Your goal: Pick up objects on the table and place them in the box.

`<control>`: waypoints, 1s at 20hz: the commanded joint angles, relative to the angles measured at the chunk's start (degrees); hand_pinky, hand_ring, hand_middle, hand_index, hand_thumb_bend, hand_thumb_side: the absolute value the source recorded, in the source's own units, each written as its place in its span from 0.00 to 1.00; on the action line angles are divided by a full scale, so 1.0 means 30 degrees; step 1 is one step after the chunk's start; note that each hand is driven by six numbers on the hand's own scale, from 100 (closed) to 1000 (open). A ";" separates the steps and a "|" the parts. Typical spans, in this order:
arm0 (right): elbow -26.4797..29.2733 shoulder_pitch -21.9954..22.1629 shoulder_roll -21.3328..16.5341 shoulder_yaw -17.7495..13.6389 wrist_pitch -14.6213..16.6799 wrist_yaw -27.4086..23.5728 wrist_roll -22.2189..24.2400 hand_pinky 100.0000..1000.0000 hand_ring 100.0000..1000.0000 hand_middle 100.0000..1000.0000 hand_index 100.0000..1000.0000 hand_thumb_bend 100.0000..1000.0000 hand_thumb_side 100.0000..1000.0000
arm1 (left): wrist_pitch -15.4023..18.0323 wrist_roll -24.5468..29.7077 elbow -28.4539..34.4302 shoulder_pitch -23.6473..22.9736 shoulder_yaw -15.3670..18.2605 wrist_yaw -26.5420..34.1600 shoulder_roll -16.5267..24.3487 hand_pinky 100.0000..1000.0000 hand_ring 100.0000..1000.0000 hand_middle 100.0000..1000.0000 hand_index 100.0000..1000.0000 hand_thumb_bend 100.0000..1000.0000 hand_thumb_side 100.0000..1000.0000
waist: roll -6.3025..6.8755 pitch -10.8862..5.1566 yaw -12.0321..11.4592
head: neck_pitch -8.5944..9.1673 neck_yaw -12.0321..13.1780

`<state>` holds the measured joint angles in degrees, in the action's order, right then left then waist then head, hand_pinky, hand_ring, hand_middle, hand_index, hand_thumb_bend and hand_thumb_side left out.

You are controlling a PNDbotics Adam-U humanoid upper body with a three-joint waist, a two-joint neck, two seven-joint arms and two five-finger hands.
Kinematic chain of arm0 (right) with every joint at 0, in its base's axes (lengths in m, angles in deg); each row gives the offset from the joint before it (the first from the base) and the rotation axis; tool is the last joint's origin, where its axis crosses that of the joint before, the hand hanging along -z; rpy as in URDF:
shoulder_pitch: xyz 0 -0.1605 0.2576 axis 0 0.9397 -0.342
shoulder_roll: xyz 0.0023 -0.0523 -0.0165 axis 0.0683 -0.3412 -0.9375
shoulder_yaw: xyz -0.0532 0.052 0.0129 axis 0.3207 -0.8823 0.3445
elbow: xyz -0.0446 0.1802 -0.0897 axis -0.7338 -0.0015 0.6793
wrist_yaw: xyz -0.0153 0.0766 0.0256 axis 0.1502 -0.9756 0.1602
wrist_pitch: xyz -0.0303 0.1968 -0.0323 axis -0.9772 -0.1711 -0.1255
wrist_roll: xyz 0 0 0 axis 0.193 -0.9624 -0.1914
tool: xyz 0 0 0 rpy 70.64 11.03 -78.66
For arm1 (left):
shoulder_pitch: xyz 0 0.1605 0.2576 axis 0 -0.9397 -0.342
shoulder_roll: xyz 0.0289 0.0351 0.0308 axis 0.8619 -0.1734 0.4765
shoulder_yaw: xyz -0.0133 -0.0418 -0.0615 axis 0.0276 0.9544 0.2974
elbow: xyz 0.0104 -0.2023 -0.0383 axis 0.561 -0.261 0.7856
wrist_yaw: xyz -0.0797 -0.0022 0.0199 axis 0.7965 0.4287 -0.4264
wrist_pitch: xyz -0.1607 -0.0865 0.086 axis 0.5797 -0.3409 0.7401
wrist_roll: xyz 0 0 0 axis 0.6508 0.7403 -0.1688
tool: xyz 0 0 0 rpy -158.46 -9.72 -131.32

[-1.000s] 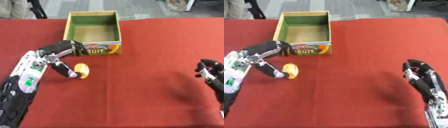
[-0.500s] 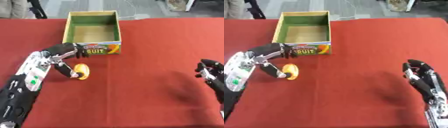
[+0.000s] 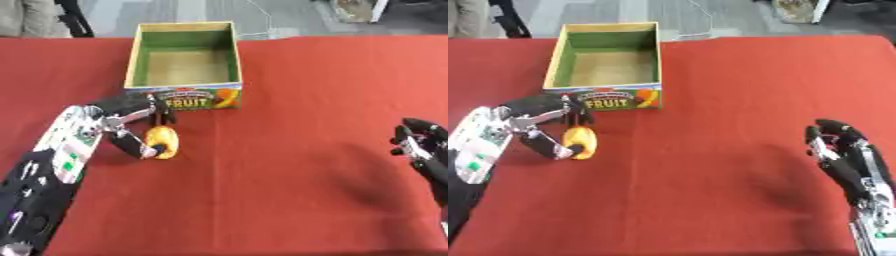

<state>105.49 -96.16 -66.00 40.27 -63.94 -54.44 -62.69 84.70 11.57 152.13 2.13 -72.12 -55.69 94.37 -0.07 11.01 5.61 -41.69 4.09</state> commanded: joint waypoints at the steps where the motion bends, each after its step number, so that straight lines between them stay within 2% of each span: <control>1: 0.0166 -0.0145 -0.0198 -0.0034 0.0026 0.0064 0.0008 0.51 0.58 0.57 0.73 0.19 0.32 | 0.0369 0.0946 0.0423 0.0010 -0.0145 0.0369 0.0636 0.46 0.48 0.50 0.74 0.54 0.00 | 0.0003 -0.0272 -0.0012 | -0.0057 -0.0005; 5: 0.0165 -0.0146 -0.0210 -0.0039 0.0022 0.0059 0.0005 0.51 0.58 0.57 0.73 0.19 0.32 | 0.0554 0.1687 0.0962 -0.0293 -0.0263 0.1074 0.0913 0.39 0.41 0.43 0.68 0.50 0.00 | 0.0006 -0.0284 -0.0050 | -0.0096 -0.0044; 6: 0.0165 -0.0145 -0.0212 -0.0040 0.0021 0.0059 0.0004 0.51 0.58 0.57 0.73 0.19 0.32 | 0.0530 0.1731 0.1057 -0.0351 -0.0282 0.1183 0.0948 0.29 0.32 0.32 0.57 0.44 0.00 | 0.0005 -0.0284 -0.0056 | -0.0098 -0.0046; 7: 0.0165 -0.0147 -0.0215 -0.0043 0.0020 0.0058 -0.0001 0.51 0.58 0.57 0.73 0.19 0.32 | 0.0474 0.1622 0.1165 -0.0449 -0.0291 0.1288 0.0979 0.28 0.31 0.31 0.56 0.44 0.00 | 0.0002 -0.0285 -0.0068 | -0.0101 -0.0049; 8: 0.0167 -0.0151 -0.0218 -0.0041 0.0021 0.0056 0.0000 0.51 0.58 0.57 0.73 0.19 0.32 | 0.0395 0.1421 0.1254 -0.0533 -0.0303 0.1369 0.0999 0.19 0.24 0.23 0.46 0.39 0.00 | -0.0003 -0.0287 -0.0078 | -0.0102 -0.0054; 9: 0.0168 -0.0158 -0.0220 -0.0037 0.0023 0.0055 0.0004 0.51 0.58 0.57 0.73 0.19 0.32 | 0.0307 0.1168 0.1309 -0.0599 -0.0330 0.1429 0.1013 0.14 0.19 0.18 0.41 0.36 0.00 | -0.0008 -0.0288 -0.0083 | -0.0100 -0.0050; 11: 0.0169 -0.0168 -0.0220 -0.0038 0.0024 0.0050 0.0005 0.51 0.58 0.57 0.73 0.19 0.32 | 0.0162 0.0620 0.1353 -0.0653 -0.0401 0.1410 0.1041 0.09 0.15 0.13 0.37 0.33 0.00 | -0.0013 -0.0291 -0.0086 | -0.0087 -0.0037; 12: 0.0169 -0.0172 -0.0220 -0.0040 0.0024 0.0044 0.0003 0.51 0.58 0.57 0.73 0.19 0.32 | 0.0087 0.0305 0.1391 -0.0653 -0.0395 0.1367 0.1039 0.04 0.11 0.08 0.30 0.31 0.00 | -0.0018 -0.0293 -0.0090 | -0.0081 -0.0047; 20: 0.0169 -0.0180 -0.0228 -0.0047 0.0024 0.0024 -0.0013 0.51 0.58 0.57 0.73 0.19 0.32 | -0.0480 -0.2319 0.1907 -0.0558 -0.0033 0.1079 0.1051 0.00 0.07 0.02 0.22 0.37 0.00 | -0.0030 -0.0313 -0.0110 | -0.0075 -0.0148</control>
<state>105.49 -96.16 -66.00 40.27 -63.94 -54.44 -62.69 83.48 5.96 156.41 -0.46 -73.05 -52.30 95.87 -0.10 10.96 5.31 -41.74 3.84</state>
